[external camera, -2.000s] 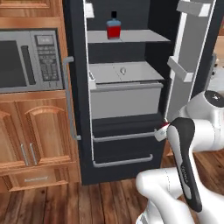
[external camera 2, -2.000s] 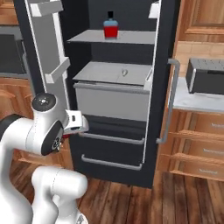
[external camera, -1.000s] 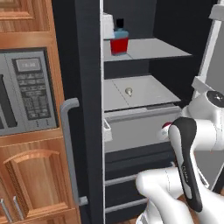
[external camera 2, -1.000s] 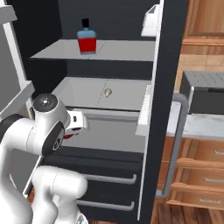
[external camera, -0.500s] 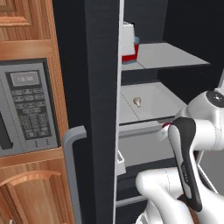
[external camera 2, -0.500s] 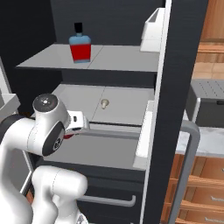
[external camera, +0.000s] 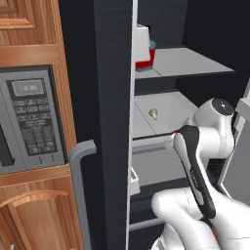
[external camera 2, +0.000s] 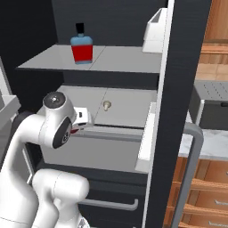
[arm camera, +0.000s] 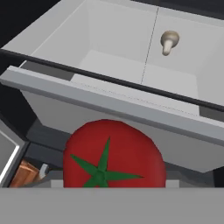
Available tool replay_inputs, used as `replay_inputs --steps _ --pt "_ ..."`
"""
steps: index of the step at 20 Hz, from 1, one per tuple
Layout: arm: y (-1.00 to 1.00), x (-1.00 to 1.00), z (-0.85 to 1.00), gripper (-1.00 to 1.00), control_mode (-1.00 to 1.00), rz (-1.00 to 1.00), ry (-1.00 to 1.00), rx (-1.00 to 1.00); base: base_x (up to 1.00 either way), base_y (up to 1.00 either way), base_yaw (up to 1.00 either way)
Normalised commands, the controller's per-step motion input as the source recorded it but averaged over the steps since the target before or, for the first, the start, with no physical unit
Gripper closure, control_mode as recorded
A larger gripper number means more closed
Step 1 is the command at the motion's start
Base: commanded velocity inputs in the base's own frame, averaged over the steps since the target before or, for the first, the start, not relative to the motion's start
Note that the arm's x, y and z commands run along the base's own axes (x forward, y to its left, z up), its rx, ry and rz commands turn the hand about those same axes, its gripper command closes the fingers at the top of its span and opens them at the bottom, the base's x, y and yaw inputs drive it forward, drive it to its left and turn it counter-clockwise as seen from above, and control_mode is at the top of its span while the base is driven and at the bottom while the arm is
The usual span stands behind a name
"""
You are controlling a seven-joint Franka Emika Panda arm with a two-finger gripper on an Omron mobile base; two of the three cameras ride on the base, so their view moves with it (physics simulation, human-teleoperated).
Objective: Place the liquor on the top shelf of the fridge to keep it out of children's reach, and place the tomato and mushroom on lower shelves for easy access.
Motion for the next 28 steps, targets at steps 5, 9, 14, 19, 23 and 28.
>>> replay_inputs --steps 5,9,14,19,23,28 --pt "0.11 0.90 -0.18 1.00 -1.00 0.00 0.00 0.00 0.00 0.00 0.00" --pt "0.03 0.93 -0.21 1.00 -1.00 0.00 0.00 0.00 0.00 0.00 0.00" --pt "0.00 0.78 -0.28 1.00 -1.00 0.00 0.00 0.02 0.00 0.00 0.00" --pt "0.01 0.46 -0.32 1.00 -1.00 -0.05 0.00 0.00 0.00 0.00 0.00" --pt "0.03 0.41 -0.25 1.00 -1.00 -0.14 0.00 0.03 0.00 0.00 0.00" --pt "0.00 0.39 -0.25 1.00 -1.00 -0.12 0.00 0.07 0.00 0.00 0.00"
